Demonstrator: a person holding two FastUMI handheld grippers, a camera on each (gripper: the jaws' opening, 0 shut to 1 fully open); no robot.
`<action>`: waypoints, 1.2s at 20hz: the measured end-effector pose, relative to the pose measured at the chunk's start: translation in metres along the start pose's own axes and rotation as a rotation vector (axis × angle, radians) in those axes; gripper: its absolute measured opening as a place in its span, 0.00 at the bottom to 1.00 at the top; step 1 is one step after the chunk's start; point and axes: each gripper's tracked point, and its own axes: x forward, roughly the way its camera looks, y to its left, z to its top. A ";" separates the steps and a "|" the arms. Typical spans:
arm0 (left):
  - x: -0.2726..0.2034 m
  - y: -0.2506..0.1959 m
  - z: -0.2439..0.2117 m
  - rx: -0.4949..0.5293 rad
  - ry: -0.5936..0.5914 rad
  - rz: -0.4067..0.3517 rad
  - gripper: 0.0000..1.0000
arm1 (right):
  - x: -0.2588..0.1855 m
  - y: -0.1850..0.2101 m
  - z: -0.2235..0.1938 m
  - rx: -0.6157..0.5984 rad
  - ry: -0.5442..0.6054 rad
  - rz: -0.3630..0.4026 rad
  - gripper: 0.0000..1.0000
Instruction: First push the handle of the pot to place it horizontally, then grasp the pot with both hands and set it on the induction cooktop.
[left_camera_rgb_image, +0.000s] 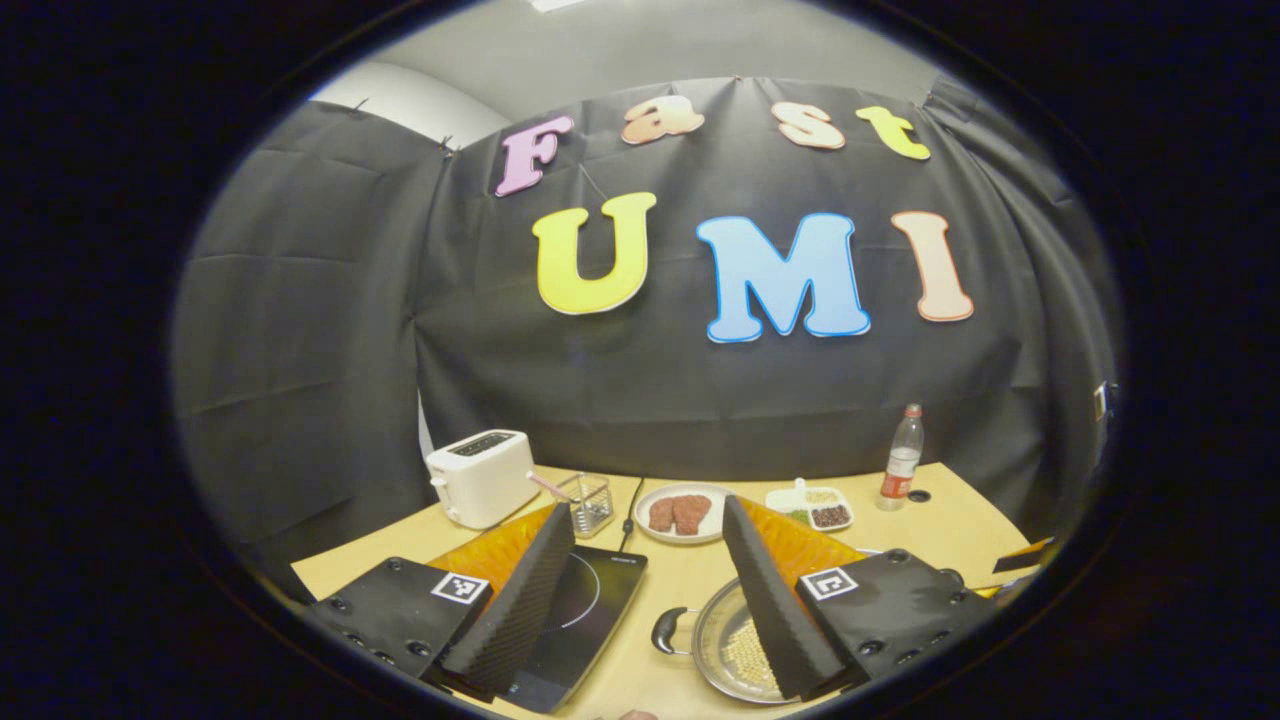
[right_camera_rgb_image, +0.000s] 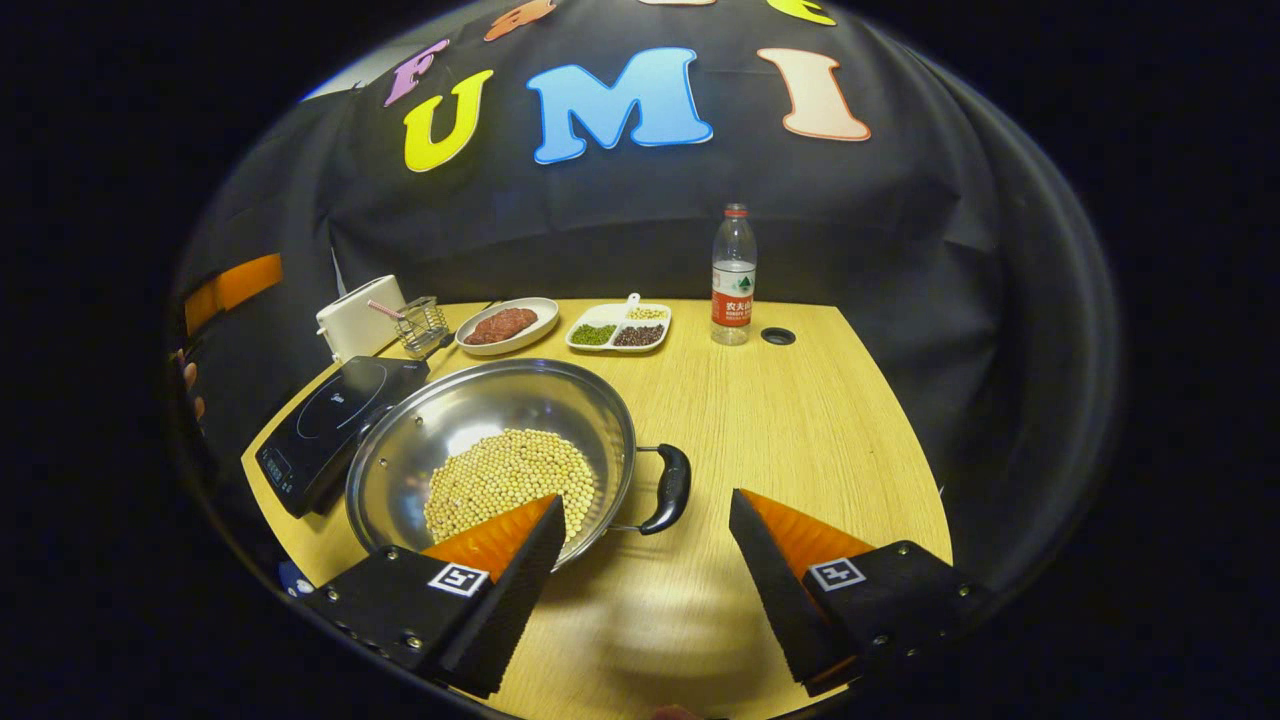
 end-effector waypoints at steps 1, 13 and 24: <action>0.004 -0.002 -0.007 0.001 0.016 -0.016 0.98 | 0.001 0.003 0.003 0.001 -0.008 0.001 1.00; 0.065 -0.029 -0.111 0.016 0.251 -0.245 1.00 | 0.025 0.009 0.016 0.096 -0.002 -0.115 1.00; 0.090 -0.032 -0.183 0.014 0.415 -0.314 0.95 | 0.051 0.004 0.003 0.087 0.070 -0.199 1.00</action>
